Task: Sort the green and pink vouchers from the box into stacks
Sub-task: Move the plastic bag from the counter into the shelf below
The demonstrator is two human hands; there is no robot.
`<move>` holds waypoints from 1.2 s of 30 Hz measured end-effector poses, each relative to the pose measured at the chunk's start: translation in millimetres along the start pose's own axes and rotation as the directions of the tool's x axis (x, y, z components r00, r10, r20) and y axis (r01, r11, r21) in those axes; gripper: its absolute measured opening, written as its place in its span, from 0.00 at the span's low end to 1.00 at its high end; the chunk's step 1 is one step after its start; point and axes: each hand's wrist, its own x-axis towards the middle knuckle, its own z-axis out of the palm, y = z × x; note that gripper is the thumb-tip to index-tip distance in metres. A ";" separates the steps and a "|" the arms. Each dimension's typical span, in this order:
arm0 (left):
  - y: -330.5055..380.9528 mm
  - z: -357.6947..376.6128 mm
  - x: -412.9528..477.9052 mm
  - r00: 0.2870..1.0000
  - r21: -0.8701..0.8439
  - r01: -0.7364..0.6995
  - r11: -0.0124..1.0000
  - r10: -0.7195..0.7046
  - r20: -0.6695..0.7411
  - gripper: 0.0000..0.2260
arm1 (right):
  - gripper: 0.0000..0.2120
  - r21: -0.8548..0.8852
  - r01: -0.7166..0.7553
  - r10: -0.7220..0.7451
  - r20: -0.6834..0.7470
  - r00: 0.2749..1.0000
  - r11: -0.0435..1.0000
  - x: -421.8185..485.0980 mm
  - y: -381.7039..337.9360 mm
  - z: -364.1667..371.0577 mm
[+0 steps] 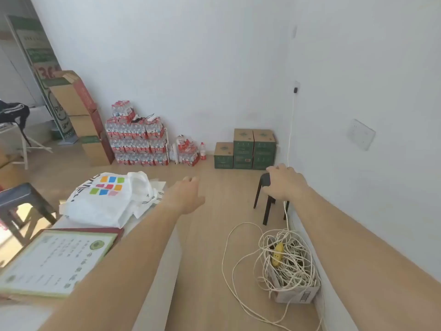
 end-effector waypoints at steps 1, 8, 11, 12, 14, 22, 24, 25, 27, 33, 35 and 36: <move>-6.9 7.5 18.8 0.999 0.002 0.002 1.000 -0.002 0.032 0.30 | 0.27 0.000 0.006 -0.006 0.017 1.000 1.000 18.8 -5.6 7.1; -65.7 38.5 187.2 0.982 -0.028 0.022 0.999 -0.017 0.186 0.29 | 0.29 -0.013 -0.031 0.032 0.167 0.985 0.999 181.2 -44.9 52.6; -87.3 40.7 254.2 0.974 -0.050 0.022 0.999 -0.010 0.227 0.30 | 0.28 -0.004 -0.023 0.023 0.225 0.974 1.000 245.0 -60.6 69.6; -92.4 40.8 274.0 0.971 -0.053 0.028 0.998 -0.014 0.238 0.30 | 0.28 0.004 -0.015 0.014 0.236 0.972 1.000 265.8 -65.4 73.5; -102.0 45.4 314.0 0.965 -0.064 0.041 0.997 -0.022 0.262 0.30 | 0.28 0.020 0.005 -0.010 0.254 0.967 1.000 309.7 -71.8 80.7; -127.0 78.0 497.3 0.938 -0.061 0.127 0.990 -0.100 0.331 0.30 | 0.29 0.049 0.064 -0.076 0.298 0.952 0.997 524.8 -67.1 117.2; -136.6 80.7 547.5 0.934 -0.072 0.181 0.981 -0.148 0.327 0.29 | 0.28 0.044 0.078 -0.088 0.304 0.949 0.996 587.0 -66.9 123.8; -142.8 79.8 570.4 0.928 -0.090 0.217 0.972 -0.177 0.328 0.29 | 0.27 0.049 0.090 -0.101 0.317 0.943 0.995 617.3 -69.1 124.0; -157.7 75.4 607.1 0.906 -0.106 0.296 0.949 -0.244 0.346 0.29 | 0.26 0.053 0.133 -0.143 0.354 0.924 0.990 671.6 -80.4 121.9; -227.9 57.1 685.0 0.841 -0.137 0.487 0.863 -0.420 0.341 0.29 | 0.26 0.072 0.326 -0.328 0.385 0.863 0.943 807.9 -159.0 118.9; -261.5 55.9 699.2 0.817 -0.152 0.541 0.827 -0.474 0.329 0.29 | 0.26 0.071 0.412 -0.405 0.397 0.824 0.908 842.4 -198.4 122.2; -279.5 55.6 705.2 0.804 -0.156 0.566 0.810 -0.500 0.322 0.29 | 0.26 0.064 0.456 -0.441 0.402 0.802 0.888 858.0 -219.3 124.8</move>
